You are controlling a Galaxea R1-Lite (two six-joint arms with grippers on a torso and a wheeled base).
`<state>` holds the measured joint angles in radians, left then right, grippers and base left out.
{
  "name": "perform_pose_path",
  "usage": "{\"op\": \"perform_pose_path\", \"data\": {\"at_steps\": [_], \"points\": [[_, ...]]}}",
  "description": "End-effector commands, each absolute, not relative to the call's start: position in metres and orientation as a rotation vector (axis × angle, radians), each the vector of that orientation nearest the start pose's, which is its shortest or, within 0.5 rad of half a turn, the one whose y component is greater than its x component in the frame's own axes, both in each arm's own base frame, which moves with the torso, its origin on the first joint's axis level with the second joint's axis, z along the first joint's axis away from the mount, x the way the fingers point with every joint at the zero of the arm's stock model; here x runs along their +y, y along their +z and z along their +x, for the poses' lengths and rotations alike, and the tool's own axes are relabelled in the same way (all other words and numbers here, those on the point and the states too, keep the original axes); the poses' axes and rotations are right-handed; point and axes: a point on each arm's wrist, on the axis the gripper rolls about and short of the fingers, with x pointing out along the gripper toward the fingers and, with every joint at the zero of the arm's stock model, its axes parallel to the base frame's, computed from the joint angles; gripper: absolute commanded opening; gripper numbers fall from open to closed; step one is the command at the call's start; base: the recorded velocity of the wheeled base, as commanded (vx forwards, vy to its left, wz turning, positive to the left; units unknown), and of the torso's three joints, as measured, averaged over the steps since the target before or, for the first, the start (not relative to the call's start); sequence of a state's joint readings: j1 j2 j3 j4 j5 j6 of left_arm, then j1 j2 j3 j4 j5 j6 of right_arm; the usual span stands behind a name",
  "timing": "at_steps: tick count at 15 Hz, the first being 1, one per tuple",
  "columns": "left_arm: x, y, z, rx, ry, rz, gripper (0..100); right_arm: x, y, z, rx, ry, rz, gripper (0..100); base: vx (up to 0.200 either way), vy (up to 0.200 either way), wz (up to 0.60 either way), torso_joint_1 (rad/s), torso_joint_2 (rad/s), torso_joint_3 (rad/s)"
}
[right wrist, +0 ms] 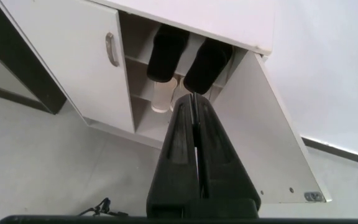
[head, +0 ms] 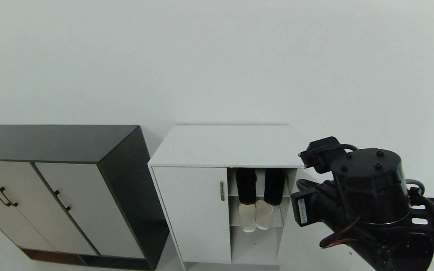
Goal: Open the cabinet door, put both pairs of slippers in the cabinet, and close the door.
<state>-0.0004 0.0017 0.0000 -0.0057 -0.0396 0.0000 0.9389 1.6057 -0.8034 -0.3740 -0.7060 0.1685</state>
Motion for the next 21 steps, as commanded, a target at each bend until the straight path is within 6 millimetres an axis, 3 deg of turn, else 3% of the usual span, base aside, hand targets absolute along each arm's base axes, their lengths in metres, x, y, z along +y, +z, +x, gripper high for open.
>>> {"op": "perform_pose_path", "data": {"at_steps": [1,5,14,18,21], "points": [[-0.001,0.076,-0.023,-0.005,-0.04,0.0,0,0.213,0.186,0.174,0.311,0.203,-0.15,0,0.0,0.0,-0.6,0.002,0.0,0.002],[-0.001,0.076,-0.023,-0.005,-0.04,0.0,0,0.209,0.184,0.183,0.317,0.169,-0.145,0,0.0,0.0,-0.6,0.006,0.0,0.004],[-0.001,0.076,-0.023,-0.005,-0.038,-0.005,0,0.202,0.179,0.2,0.322,0.109,-0.138,0,0.0,0.0,0.0,0.0,0.0,0.0],[-0.001,0.076,-0.023,-0.004,-0.038,-0.006,0,0.203,0.174,0.201,0.339,0.116,-0.149,0,0.0,0.0,-0.6,-0.005,0.0,0.0],[-0.001,0.076,-0.023,-0.004,-0.038,-0.006,0,0.194,0.164,0.222,0.361,0.05,-0.148,0,0.0,0.0,0.0,0.0,0.0,0.0]]}}
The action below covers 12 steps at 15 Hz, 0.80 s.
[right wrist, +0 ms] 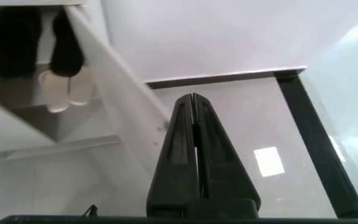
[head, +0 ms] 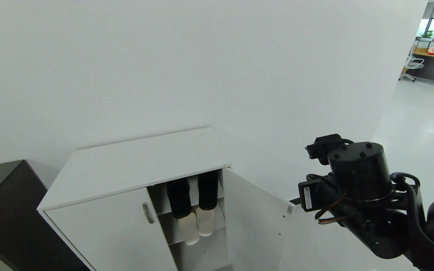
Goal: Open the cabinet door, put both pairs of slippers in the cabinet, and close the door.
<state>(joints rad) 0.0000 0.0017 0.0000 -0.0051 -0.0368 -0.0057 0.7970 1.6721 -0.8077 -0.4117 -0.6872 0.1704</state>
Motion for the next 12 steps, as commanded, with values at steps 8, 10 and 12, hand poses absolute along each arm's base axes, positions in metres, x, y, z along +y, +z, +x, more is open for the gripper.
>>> {"op": "perform_pose_path", "data": {"at_steps": [8,10,12], "points": [[-0.001,0.076,-0.023,-0.005,-0.038,-0.005,0,0.172,0.135,0.303,0.342,0.014,-0.051,0,-0.15,0.0,0.0,0.001,0.0,0.001],[-0.001,0.076,-0.023,-0.005,-0.038,-0.005,0,0.174,0.133,0.317,0.336,0.009,-0.045,0,0.0,0.0,0.0,0.0,0.0,0.0],[-0.001,0.076,-0.023,-0.005,-0.037,-0.005,0,0.177,0.131,0.331,0.331,0.023,-0.031,0,0.0,0.0,0.0,0.0,0.0,0.0]]}}
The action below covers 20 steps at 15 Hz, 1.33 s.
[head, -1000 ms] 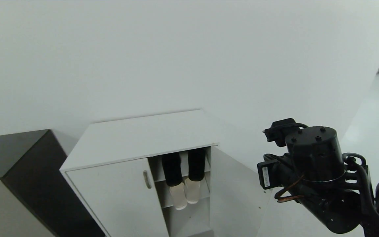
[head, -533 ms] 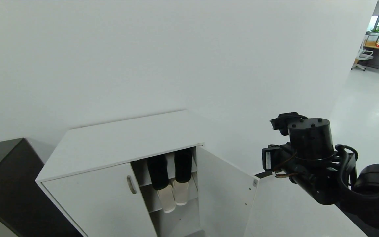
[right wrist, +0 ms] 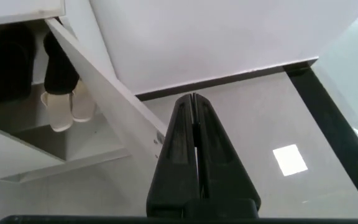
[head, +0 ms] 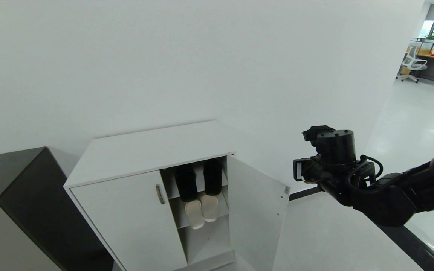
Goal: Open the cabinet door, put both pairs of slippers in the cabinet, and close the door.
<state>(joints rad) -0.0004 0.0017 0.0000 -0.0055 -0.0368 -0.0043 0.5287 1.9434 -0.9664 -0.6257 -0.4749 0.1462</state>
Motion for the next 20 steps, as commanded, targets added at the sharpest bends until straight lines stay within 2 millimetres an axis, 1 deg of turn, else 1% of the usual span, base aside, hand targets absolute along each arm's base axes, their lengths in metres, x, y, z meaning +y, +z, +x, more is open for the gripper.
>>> {"op": "perform_pose_path", "data": {"at_steps": [1,4,10,13,15,17,20], "points": [[-0.001,0.076,-0.023,-0.005,-0.038,-0.005,0,0.178,0.128,0.338,0.332,0.033,-0.026,0,0.0,0.0,0.0,0.0,0.0,0.0],[-0.001,0.076,-0.023,-0.004,-0.038,-0.006,0,0.182,0.109,0.363,0.343,0.025,-0.018,0,0.0,0.0,0.0,0.0,0.0,0.0],[-0.001,0.076,-0.023,-0.004,-0.037,-0.006,0,0.191,0.077,0.388,0.381,0.033,-0.03,0,0.0,0.0,0.0,0.0,0.0,0.0],[-0.001,0.076,-0.023,-0.004,-0.038,-0.006,0,0.194,0.061,0.394,0.407,0.031,-0.042,0,0.0,0.0,0.0,0.0,0.0,0.0],[-0.001,0.076,-0.023,-0.004,-0.038,-0.006,0,0.196,0.054,0.394,0.419,0.034,-0.05,0,0.0,0.0,0.0,0.0,0.0,0.0],[-0.001,0.076,-0.023,-0.004,-0.037,-0.006,0,0.199,0.052,0.393,0.424,0.04,-0.054,0,0.0,0.0,0.0,0.0,0.0,0.0],[-0.001,0.076,-0.023,-0.004,-0.037,-0.006,0,0.208,0.051,0.386,0.431,0.065,-0.061,0,0.0,0.0,0.0,0.0,0.0,0.0]]}}
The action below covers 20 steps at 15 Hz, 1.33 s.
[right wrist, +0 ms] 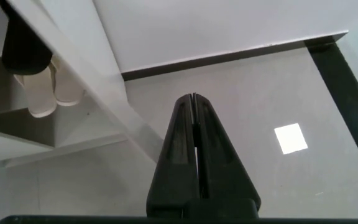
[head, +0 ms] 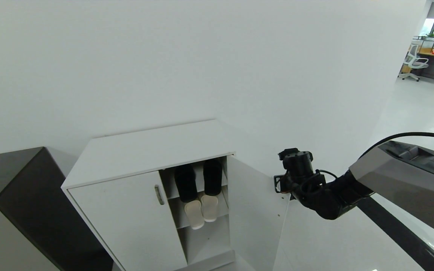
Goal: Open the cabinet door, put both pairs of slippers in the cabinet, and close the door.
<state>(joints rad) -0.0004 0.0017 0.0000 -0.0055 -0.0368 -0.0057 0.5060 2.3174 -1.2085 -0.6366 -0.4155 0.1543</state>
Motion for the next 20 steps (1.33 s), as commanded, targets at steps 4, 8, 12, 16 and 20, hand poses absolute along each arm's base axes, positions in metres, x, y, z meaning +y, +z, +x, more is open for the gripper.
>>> {"op": "perform_pose_path", "data": {"at_steps": [4,8,12,16,20], "points": [[-0.001,0.076,-0.023,-0.004,-0.037,-0.006,0,0.227,0.049,0.37,0.441,0.116,-0.08,0,0.0,0.0,0.0,0.0,0.0,0.0],[-0.001,0.076,-0.023,-0.004,-0.037,-0.006,0,0.255,0.051,0.341,0.438,0.211,-0.096,0,0.0,0.0,0.0,0.0,0.0,0.0],[-0.001,0.076,-0.023,-0.004,-0.04,-0.006,0,0.281,0.047,0.308,0.441,0.355,-0.111,0,0.0,0.0,0.0,0.0,0.0,0.0],[-0.001,0.076,-0.023,-0.004,-0.038,-0.006,0,0.291,0.055,0.291,0.455,0.47,-0.082,0,0.0,0.0,0.0,0.0,0.0,0.0],[-0.001,0.076,-0.023,-0.005,-0.038,-0.005,0,0.264,0.128,0.256,0.41,0.742,0.068,0,0.0,0.0,0.0,0.0,0.0,0.0]]}}
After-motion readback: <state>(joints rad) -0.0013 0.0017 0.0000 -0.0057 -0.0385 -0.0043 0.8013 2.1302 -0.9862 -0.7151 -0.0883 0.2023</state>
